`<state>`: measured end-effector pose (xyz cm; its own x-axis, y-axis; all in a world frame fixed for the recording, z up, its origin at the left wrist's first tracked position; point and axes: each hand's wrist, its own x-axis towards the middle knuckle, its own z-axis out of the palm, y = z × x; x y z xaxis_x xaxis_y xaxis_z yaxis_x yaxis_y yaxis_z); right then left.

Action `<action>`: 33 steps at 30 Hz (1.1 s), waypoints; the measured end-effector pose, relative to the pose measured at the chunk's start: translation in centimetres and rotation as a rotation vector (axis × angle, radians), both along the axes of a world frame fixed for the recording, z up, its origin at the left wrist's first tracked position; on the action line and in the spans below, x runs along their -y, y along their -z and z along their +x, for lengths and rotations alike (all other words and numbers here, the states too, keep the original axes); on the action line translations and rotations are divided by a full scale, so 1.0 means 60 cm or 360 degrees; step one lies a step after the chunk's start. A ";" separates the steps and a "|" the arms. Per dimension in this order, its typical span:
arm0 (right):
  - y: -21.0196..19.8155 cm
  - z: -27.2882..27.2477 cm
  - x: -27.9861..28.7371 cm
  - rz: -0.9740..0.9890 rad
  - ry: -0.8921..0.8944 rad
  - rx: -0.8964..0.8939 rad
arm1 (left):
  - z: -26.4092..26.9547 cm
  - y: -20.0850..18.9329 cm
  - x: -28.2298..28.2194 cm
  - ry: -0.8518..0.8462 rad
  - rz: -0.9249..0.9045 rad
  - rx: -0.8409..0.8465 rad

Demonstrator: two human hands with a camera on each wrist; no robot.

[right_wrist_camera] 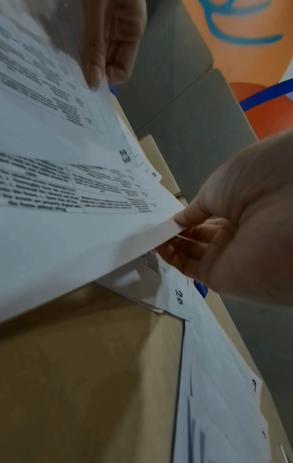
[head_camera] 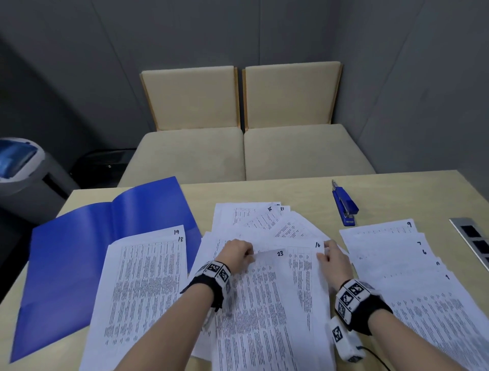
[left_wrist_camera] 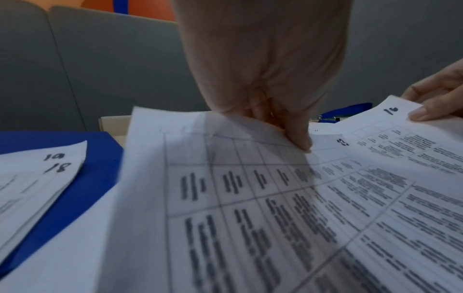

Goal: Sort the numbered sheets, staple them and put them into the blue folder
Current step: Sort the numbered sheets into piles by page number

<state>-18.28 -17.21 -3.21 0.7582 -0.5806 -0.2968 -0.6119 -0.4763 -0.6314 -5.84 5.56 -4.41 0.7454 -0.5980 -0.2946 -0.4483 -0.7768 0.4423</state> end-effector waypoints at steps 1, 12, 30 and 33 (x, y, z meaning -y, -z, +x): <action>-0.002 -0.001 0.000 0.0025 0.0001 0.0012 | 0.002 -0.001 -0.003 -0.0018 -0.0005 -0.0007; 0.005 -0.012 0.012 0.0507 0.0084 -0.0109 | 0.018 -0.018 -0.046 0.0011 0.0489 -0.0184; -0.011 0.009 0.035 0.0543 0.0336 0.0250 | 0.085 0.005 -0.226 -0.0865 0.0682 0.0333; 0.004 0.007 0.034 0.0515 0.0337 0.0159 | 0.097 0.009 -0.245 -0.0802 0.0700 0.0254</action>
<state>-17.88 -19.24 -3.43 0.6661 -0.6157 -0.4210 -0.6031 -0.1125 -0.7897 -0.04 20.24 -4.97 0.9556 -0.0169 -0.2941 -0.0187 -0.9998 -0.0034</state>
